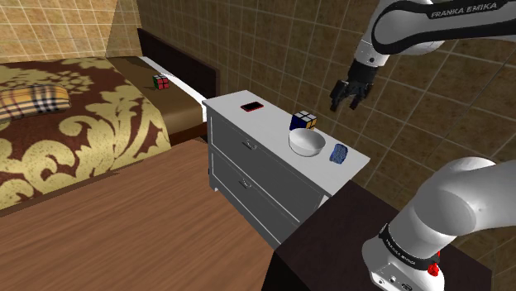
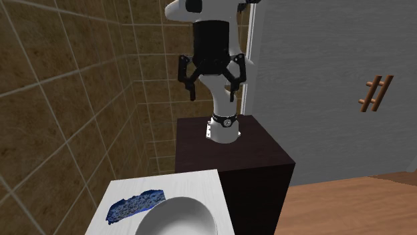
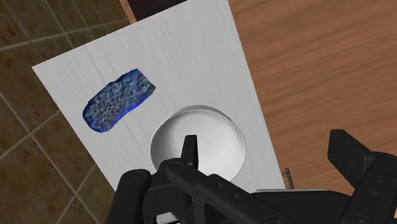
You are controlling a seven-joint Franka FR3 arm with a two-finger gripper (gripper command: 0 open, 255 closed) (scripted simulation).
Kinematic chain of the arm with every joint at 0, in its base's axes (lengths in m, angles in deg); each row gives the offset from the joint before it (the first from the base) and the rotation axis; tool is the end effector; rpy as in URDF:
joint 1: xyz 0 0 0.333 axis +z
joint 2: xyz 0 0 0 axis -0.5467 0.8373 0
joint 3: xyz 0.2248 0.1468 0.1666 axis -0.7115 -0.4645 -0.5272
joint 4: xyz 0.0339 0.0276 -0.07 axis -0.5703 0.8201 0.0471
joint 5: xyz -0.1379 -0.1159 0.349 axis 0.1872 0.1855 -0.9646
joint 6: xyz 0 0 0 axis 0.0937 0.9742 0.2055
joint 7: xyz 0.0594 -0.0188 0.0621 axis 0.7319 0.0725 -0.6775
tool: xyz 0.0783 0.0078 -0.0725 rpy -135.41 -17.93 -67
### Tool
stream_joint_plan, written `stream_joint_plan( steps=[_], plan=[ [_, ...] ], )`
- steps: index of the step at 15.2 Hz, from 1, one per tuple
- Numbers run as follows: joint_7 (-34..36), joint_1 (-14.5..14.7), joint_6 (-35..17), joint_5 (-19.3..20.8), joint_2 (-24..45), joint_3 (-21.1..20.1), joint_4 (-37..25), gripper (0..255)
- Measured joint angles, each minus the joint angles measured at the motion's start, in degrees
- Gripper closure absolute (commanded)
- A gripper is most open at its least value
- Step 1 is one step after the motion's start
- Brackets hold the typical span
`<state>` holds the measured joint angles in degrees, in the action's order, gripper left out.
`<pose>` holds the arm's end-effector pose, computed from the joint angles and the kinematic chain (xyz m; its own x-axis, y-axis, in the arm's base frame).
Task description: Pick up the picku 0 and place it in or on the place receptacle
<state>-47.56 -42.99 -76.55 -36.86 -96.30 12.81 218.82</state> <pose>0.3369 -0.1282 0.4940 0.9480 -0.3053 0.0898 -0.3031 -0.9522 -0.0377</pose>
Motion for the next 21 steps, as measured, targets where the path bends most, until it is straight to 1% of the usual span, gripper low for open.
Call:
stream_joint_plan(
  steps=[2,5,8,10,13,17,19,21],
  plan=[
    [1.11,-1.47,-4.68,-0.02,2.46,1.62,1.47,0],
    [2.90,-3.60,-10.30,-0.29,4.99,3.75,3.40,0],
    [4.05,-5.37,-17.06,-1.06,9.30,6.38,4.78,0],
    [4.81,-6.30,-21.29,-1.95,12.08,8.03,5.53,0],
    [4.85,-7.06,-27.61,-4.36,17.49,11.10,5.50,0],
    [3.64,-6.89,-35.59,-9.96,24.41,15.29,5.63,0],
    [0.99,-6.01,-39.37,-15.05,28.67,18.02,5.07,0],
    [-2.62,-5.01,-42.66,-21.69,32.52,20.33,4.78,0]
  ],
)
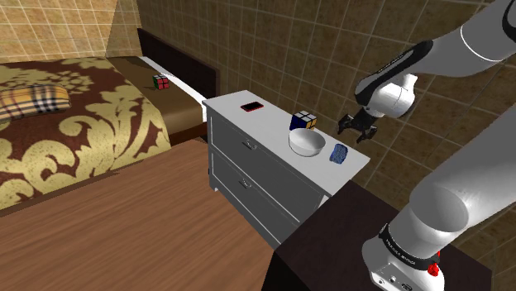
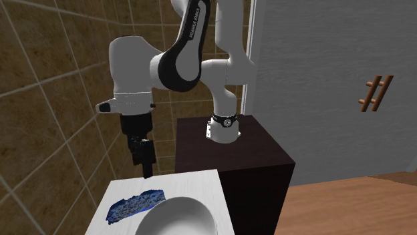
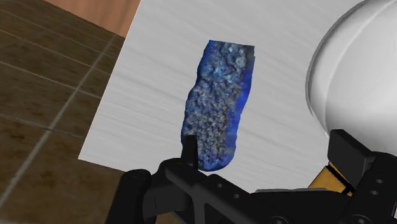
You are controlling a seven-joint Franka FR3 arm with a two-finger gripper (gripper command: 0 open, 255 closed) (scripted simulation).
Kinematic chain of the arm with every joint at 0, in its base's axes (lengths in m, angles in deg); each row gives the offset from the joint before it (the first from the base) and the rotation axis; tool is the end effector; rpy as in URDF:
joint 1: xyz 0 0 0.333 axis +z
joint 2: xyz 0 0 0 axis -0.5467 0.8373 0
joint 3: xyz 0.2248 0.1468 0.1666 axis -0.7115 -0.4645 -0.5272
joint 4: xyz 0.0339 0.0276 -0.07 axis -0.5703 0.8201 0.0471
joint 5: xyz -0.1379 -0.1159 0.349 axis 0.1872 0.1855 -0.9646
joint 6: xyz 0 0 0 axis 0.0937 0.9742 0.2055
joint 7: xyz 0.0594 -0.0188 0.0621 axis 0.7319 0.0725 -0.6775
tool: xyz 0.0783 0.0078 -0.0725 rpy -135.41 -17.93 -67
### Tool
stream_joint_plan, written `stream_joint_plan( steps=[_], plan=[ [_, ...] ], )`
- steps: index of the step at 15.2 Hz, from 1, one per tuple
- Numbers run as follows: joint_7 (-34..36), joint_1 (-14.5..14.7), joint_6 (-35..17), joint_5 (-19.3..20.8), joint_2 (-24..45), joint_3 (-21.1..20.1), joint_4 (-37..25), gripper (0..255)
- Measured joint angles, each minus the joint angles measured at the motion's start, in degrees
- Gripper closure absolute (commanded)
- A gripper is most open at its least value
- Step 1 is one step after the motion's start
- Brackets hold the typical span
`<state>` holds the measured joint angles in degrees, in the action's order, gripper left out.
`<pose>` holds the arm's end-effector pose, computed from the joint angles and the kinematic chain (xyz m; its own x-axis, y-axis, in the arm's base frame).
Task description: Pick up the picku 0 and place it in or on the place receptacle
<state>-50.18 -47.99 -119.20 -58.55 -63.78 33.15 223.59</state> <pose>0.3099 -0.3192 0.2936 0.4928 -0.8584 0.1425 -0.8313 -0.5128 -0.2144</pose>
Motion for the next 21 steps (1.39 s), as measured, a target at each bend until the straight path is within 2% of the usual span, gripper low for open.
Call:
stream_joint_plan(
  steps=[4,9,11,16,17,21],
  plan=[
    [-7.83,1.00,-3.03,-12.72,6.34,1.56,-1.84,0],
    [-16.25,0.77,-4.95,-24.65,12.69,-1.04,-4.10,0],
    [-17.85,0.40,-5.21,-26.71,13.67,-1.67,-4.44,0],
    [-18.41,0.26,-5.28,-27.48,14.09,-1.94,-4.66,0],
    [-18.41,0.26,-5.28,-27.48,14.09,-1.94,-4.66,255],
    [-18.41,0.26,-5.28,-27.48,14.09,-1.94,-4.66,255]
  ],
)
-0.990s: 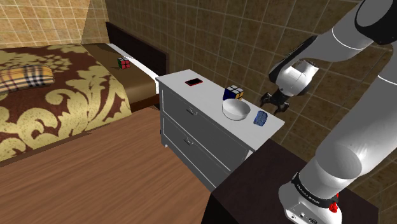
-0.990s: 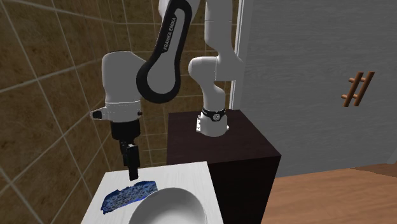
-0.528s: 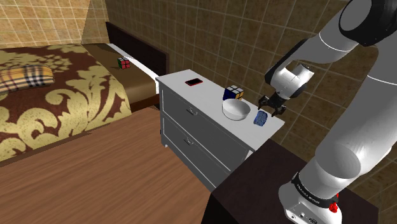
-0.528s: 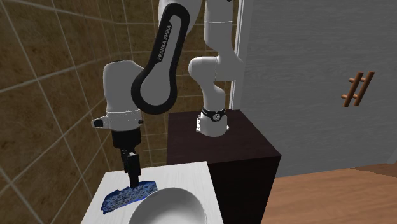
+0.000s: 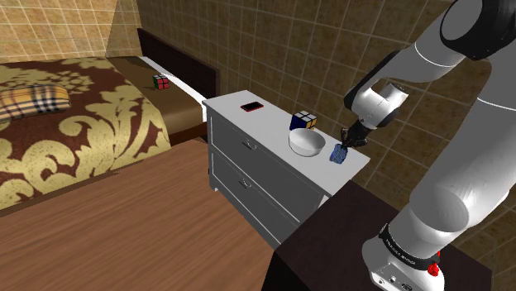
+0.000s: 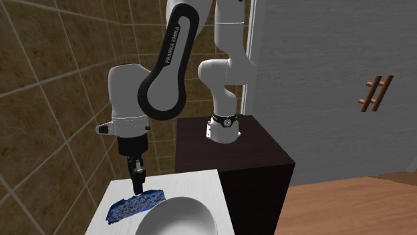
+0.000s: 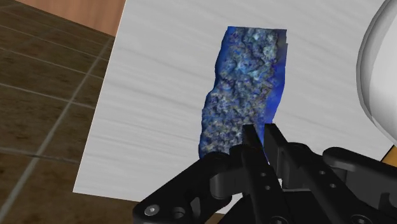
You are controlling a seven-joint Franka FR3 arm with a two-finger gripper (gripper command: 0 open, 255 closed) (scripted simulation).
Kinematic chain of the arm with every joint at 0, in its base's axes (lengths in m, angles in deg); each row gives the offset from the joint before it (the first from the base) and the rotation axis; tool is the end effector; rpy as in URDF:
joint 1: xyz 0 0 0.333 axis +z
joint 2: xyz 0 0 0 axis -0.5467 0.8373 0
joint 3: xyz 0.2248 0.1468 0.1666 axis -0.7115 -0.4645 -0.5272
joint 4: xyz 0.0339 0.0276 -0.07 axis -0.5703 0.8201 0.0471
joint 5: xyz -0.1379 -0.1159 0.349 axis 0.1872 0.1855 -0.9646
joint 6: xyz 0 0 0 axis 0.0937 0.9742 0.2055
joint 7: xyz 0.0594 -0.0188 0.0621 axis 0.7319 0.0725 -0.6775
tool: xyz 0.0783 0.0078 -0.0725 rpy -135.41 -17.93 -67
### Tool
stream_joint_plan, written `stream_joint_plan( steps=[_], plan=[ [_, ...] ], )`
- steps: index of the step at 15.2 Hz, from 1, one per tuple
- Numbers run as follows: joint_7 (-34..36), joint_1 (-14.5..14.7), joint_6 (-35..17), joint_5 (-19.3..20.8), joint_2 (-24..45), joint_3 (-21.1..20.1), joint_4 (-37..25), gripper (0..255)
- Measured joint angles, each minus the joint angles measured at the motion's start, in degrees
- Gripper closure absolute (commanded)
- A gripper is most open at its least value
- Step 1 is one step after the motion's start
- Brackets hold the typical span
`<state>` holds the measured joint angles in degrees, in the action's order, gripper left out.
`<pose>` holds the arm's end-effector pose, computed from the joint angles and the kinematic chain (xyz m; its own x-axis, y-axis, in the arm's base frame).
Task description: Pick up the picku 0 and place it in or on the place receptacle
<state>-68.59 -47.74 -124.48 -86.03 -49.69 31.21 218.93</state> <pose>0.3110 -0.3394 0.2318 0.4140 -0.8991 0.1424 -0.8683 -0.4370 -0.2348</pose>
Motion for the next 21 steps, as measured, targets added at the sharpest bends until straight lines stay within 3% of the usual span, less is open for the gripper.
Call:
stream_joint_plan(
  steps=[5,6,8,10,11,17,21],
  plan=[
    [0.00,0.00,0.00,0.00,0.00,0.00,0.00,255],
    [0.00,0.00,0.00,0.00,0.00,0.00,0.00,0],
    [2.87,0.68,0.75,2.03,1.08,0.94,-1.17,0],
    [14.34,2.49,3.43,7.12,4.93,3.47,-5.04,0],
    [16.29,2.56,3.99,7.15,6.69,3.59,-6.41,0],
    [13.63,-0.34,2.78,1.10,12.90,-0.23,-9.61,0],
    [12.83,-0.89,2.33,-0.14,13.80,-1.13,-9.95,0]
  ],
)
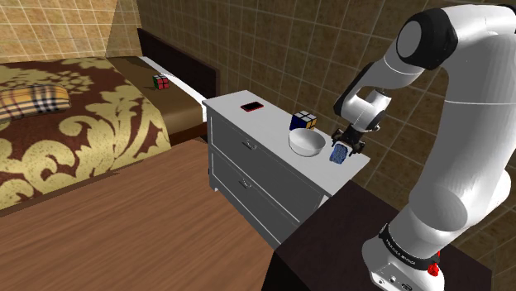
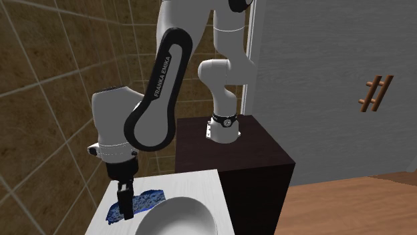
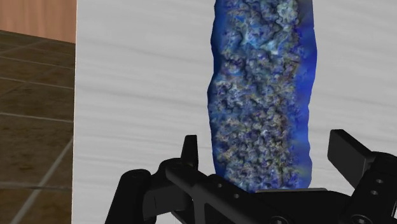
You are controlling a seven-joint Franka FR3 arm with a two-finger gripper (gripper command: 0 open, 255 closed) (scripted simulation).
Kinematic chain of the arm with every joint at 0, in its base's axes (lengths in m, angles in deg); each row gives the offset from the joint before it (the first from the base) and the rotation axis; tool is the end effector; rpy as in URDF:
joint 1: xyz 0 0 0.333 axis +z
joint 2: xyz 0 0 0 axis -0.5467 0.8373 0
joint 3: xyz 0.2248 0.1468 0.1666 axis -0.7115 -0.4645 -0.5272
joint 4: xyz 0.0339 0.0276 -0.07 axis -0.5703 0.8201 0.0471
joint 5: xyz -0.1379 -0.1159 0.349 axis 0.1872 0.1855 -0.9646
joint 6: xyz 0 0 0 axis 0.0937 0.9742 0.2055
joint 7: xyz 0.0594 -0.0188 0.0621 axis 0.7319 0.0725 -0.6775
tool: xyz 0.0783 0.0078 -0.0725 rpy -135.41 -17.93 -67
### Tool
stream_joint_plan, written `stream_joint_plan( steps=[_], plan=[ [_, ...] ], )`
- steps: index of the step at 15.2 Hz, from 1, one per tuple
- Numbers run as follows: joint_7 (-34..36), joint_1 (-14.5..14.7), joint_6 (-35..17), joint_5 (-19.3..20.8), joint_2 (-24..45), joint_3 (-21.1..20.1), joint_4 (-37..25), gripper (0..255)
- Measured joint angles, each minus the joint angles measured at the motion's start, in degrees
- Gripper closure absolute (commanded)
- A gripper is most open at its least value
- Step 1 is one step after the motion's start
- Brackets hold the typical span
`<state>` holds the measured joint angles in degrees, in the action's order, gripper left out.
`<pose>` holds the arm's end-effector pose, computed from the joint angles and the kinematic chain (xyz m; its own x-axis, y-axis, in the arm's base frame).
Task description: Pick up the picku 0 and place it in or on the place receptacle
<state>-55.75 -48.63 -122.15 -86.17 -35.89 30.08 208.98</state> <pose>0.3423 -0.3685 0.1844 0.2494 -0.9659 0.0689 -0.9533 -0.2574 -0.1579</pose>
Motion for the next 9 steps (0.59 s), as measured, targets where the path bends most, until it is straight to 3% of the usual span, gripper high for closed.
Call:
stream_joint_plan(
  steps=[3,4,9],
  plan=[
    [-0.02,-0.02,-0.02,-0.06,0.04,-0.04,-0.02,0],
    [-0.02,-0.02,-0.02,-0.06,0.04,-0.04,-0.02,255],
    [-0.09,-0.18,-0.06,-0.09,-0.22,0.19,0.04,255]
  ],
)
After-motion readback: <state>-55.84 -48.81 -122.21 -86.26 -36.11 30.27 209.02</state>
